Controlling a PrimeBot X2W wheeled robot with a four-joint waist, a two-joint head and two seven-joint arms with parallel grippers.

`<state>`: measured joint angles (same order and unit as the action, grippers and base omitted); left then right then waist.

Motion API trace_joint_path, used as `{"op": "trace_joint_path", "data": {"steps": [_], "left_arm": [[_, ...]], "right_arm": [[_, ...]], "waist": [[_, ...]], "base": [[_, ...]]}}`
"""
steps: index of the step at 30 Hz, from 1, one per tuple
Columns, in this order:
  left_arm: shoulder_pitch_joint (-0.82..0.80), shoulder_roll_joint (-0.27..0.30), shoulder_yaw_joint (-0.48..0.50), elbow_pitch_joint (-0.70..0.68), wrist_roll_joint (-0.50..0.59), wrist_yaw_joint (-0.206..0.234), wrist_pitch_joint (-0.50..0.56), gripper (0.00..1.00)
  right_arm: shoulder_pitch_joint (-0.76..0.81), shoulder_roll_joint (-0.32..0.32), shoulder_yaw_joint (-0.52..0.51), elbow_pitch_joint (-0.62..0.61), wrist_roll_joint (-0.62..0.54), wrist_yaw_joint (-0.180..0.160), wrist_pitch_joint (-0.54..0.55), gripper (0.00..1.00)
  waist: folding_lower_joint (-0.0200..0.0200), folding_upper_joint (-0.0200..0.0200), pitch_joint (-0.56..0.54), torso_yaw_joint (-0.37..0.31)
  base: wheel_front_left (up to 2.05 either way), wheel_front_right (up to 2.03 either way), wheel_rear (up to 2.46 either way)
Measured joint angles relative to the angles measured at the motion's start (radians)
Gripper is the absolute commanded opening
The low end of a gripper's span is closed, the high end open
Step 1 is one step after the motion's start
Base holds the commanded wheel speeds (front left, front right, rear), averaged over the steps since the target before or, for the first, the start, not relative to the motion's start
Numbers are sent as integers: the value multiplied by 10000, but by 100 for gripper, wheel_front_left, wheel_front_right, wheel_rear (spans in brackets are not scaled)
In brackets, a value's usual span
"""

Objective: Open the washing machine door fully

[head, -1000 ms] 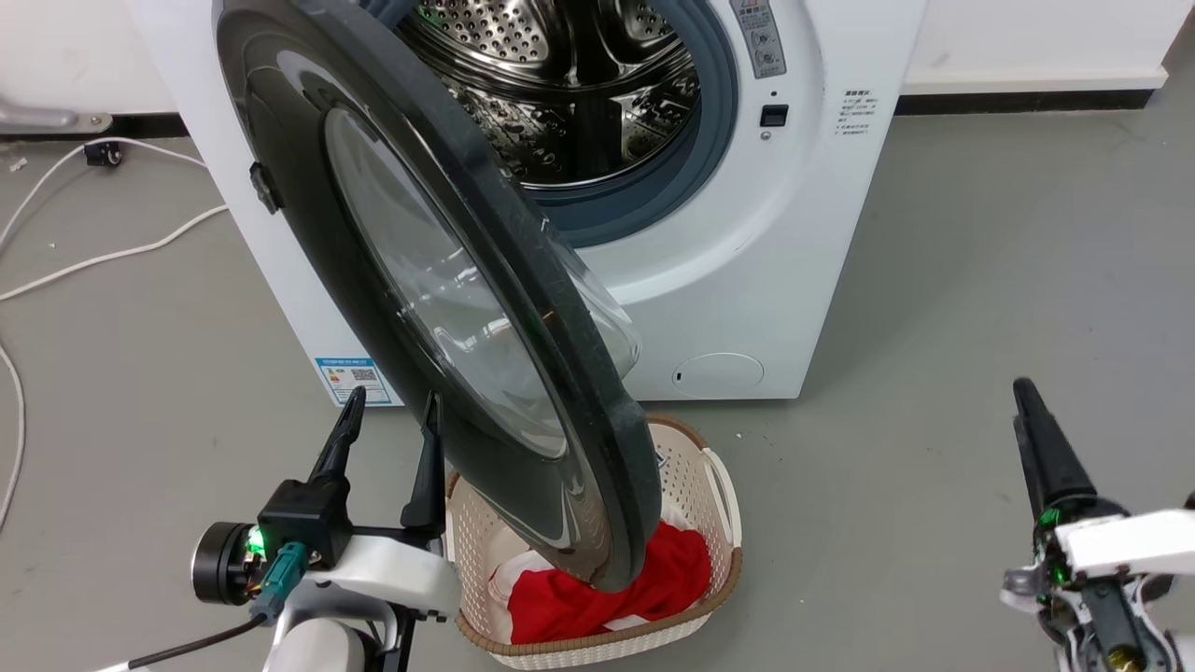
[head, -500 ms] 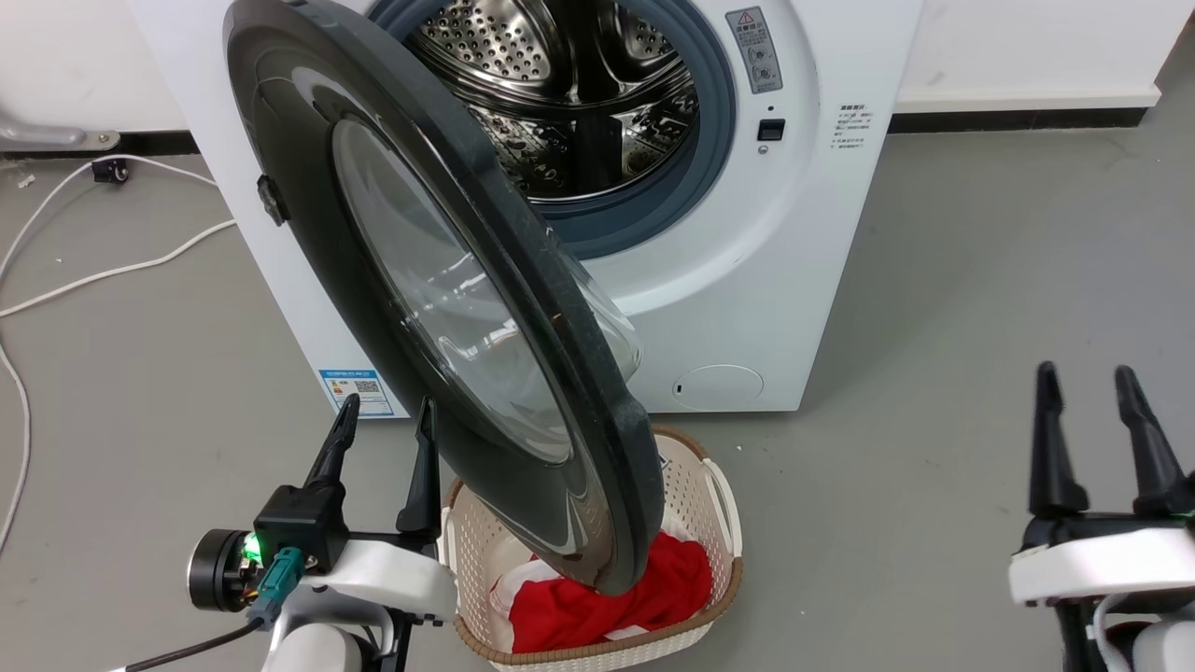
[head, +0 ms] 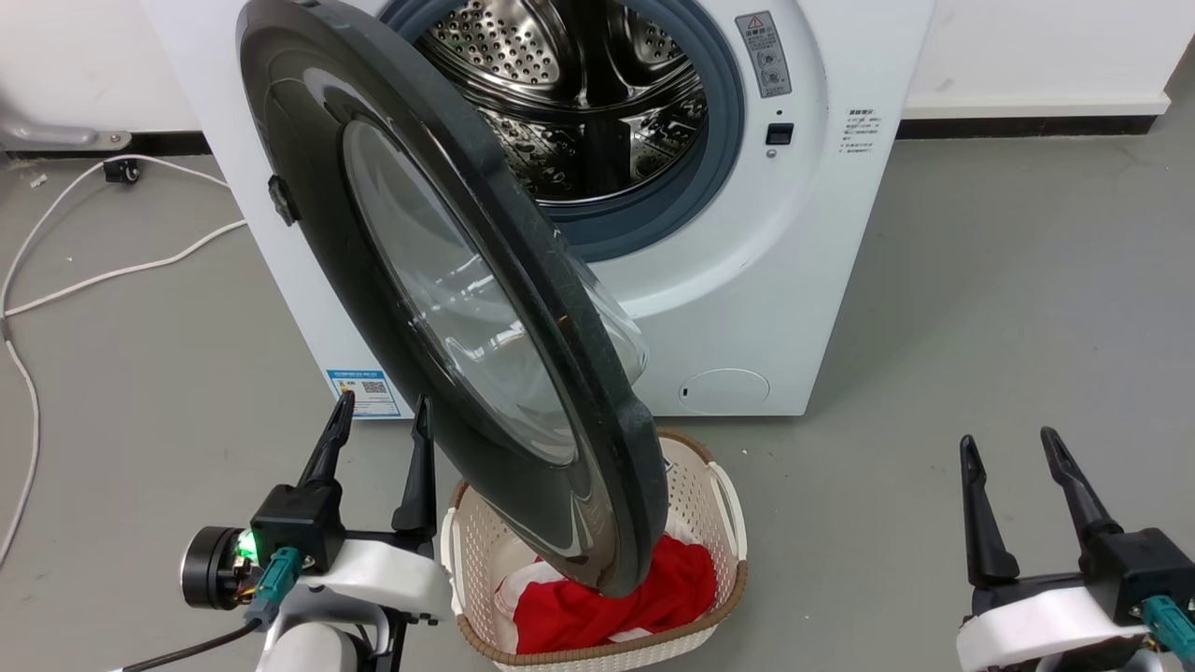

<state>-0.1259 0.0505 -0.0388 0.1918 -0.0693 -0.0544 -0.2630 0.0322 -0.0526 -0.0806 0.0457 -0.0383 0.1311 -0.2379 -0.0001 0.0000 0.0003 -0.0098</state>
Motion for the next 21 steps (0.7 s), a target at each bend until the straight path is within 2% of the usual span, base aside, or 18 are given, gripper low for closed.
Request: {"op": "trace_joint_path", "data": {"steps": [8, 9, 10, 11, 12, 21], "left_arm": [[28, 0, -15, 35, 48, -73, 0, 100], [28, 0, -23, 33, 46, -73, 0, 93], [28, 0, -29, 33, 44, -84, 0, 44], [28, 0, -48, 31, 44, -105, 0, 17], [28, 0, -61, 29, 44, -127, 0, 0], [28, -2, -36, -150, -128, -151, 0, 0]], "right_arm": [[-61, 6, 98, 359, 437, 0, -94, 100], [-69, 6, 96, 372, 474, 0, -100, 100], [-69, 6, 102, 380, 474, 0, -123, 100], [-76, 6, 104, 391, 502, 0, -123, 100], [-83, 6, 111, 408, 543, 0, -123, 100], [-105, 6, 107, 476, 619, 0, -165, 100]], "waist": [[0, 0, 37, -17], [1, 0, 41, -20], [1, 1, 45, -22], [1, 0, 50, -22], [1, 0, 56, -21], [1, 0, 99, -12]], "base": [[0, 0, 0], [0, 0, 0], [0, 0, 0], [0, 0, 0], [0, 0, 0], [0, 0, 0]]}}
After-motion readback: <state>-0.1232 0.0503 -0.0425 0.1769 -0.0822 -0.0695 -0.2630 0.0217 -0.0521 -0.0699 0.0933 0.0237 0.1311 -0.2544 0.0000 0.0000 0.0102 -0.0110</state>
